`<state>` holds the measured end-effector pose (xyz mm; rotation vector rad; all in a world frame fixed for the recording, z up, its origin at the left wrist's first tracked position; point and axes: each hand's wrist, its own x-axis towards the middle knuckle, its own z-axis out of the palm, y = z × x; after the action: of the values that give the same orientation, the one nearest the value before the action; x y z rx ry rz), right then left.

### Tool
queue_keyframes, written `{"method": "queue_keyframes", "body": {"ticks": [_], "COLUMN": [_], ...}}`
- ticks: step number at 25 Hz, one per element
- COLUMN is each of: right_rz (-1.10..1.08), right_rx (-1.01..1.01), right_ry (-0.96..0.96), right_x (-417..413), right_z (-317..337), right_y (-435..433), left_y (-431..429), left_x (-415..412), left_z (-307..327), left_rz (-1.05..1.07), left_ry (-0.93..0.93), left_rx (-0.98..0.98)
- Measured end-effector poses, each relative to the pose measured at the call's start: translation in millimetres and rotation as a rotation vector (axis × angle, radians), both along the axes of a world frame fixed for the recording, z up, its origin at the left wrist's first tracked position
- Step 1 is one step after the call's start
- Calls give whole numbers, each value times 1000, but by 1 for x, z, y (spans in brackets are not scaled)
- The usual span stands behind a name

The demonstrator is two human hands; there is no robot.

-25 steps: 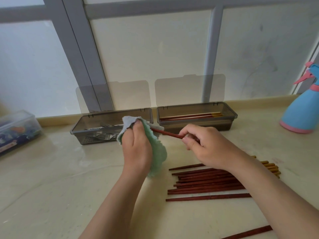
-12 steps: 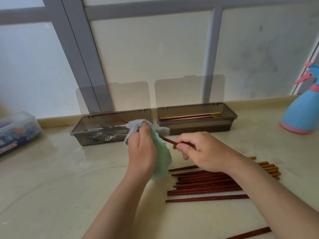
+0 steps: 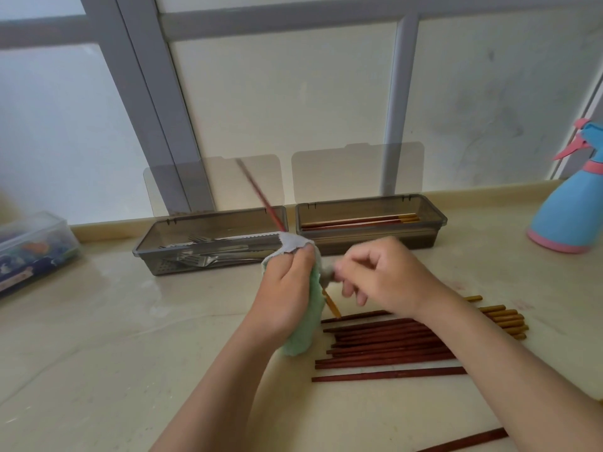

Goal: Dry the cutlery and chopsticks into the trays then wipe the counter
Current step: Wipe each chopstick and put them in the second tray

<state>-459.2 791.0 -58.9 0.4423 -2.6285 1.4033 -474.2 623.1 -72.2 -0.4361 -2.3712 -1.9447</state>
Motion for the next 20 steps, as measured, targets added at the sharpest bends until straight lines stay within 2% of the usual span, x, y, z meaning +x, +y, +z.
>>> {"method": "queue_keyframes", "body": {"ticks": [3,5,7,10,12,15,16,17,18,20], "right_rz": [-81,-68,-126,-359,-493,-604,-602,-598,-608,-612], "right_rx": [-408,-518,-613,-805,-933,-1142,-1144,-1058,-873,-365], "right_ry": [-129,-241,-305,-342,-307,-70,36,145,257,489], "right_x": [-4,-6,-9,-22,-28,-32,-32,-32,-32,-32], "right_z": [0,-4,-6,-7,-3,5,8,8,6,-3], "right_y": [0,-3,-1,15,28,48,51,52,52,50], "left_y": [6,10,10,9,8,5,4,4,4,5], "left_x": [13,18,17,15,17,16,14,13,12,12], "left_z": [6,6,3,-2,-1,-1,-1,-2,-3,-4], "left_rz": [-313,-434,-438,-462,-480,-441,-409,-385,-369,-360], "left_ry": [-94,-146,-129,-88,-78,-91,-91,-85,-85,-83], "left_rx": [-154,-272,-317,-395,-424,-382,-368,-353,-343,-341]}}
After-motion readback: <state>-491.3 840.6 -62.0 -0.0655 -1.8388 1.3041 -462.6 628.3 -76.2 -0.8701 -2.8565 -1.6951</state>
